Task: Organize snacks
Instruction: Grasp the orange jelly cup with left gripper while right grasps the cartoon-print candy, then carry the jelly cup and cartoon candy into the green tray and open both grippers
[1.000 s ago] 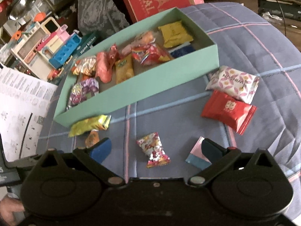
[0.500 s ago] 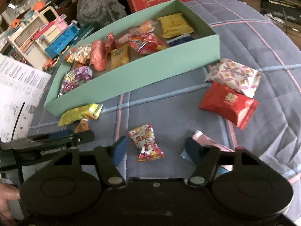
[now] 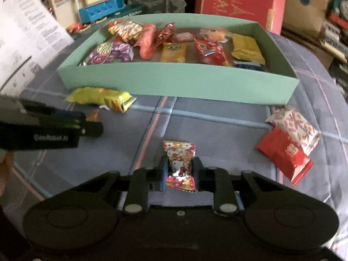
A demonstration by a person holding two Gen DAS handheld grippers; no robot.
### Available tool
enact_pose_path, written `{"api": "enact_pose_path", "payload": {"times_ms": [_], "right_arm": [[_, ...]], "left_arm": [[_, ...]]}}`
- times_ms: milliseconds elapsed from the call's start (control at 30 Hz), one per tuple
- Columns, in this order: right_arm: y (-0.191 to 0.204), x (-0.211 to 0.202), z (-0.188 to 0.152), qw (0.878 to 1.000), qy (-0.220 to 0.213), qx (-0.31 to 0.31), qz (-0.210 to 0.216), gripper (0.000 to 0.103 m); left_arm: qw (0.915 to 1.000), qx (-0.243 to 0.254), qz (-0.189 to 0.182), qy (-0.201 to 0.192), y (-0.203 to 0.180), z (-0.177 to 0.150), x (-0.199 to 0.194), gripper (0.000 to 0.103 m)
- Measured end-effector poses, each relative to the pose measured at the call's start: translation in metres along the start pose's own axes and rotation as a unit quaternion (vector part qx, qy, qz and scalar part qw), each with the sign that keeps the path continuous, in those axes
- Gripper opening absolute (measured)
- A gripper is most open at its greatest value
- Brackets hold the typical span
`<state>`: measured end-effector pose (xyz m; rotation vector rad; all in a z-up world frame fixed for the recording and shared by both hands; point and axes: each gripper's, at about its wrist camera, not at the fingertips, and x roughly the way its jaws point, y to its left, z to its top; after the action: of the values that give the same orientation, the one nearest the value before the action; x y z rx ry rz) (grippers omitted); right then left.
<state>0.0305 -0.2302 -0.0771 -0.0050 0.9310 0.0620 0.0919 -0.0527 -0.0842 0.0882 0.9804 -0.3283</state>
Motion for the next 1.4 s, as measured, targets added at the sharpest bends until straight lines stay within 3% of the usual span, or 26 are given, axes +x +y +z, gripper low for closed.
{"api": "enact_pose_path", "payload": {"times_ms": [300, 467, 867, 1167, 1400], "right_arm": [[-0.022, -0.018, 0.0, 0.996, -0.004, 0.081, 0.041, 0.022], [-0.026, -0.032, 0.013, 0.993, -0.021, 0.102, 0.063, 0.022], [-0.035, -0.048, 0.071, 0.986, -0.074, 0.124, 0.086, 0.022], [-0.051, -0.02, 0.113, 0.981, -0.077, 0.152, 0.089, 0.022], [-0.055, 0.004, 0.12, 0.981, -0.057, 0.16, 0.091, 0.024]], "left_arm": [[0.9996, -0.012, -0.023, 0.011, 0.003, -0.007, -0.011, 0.031], [0.9992, -0.018, -0.035, -0.002, 0.004, -0.002, -0.029, 0.031], [0.9967, -0.022, -0.034, -0.07, 0.009, 0.057, -0.06, 0.031], [0.9962, -0.028, -0.038, -0.073, 0.002, 0.111, -0.035, 0.031], [0.9979, -0.022, -0.035, -0.049, -0.003, 0.118, -0.005, 0.031]]}}
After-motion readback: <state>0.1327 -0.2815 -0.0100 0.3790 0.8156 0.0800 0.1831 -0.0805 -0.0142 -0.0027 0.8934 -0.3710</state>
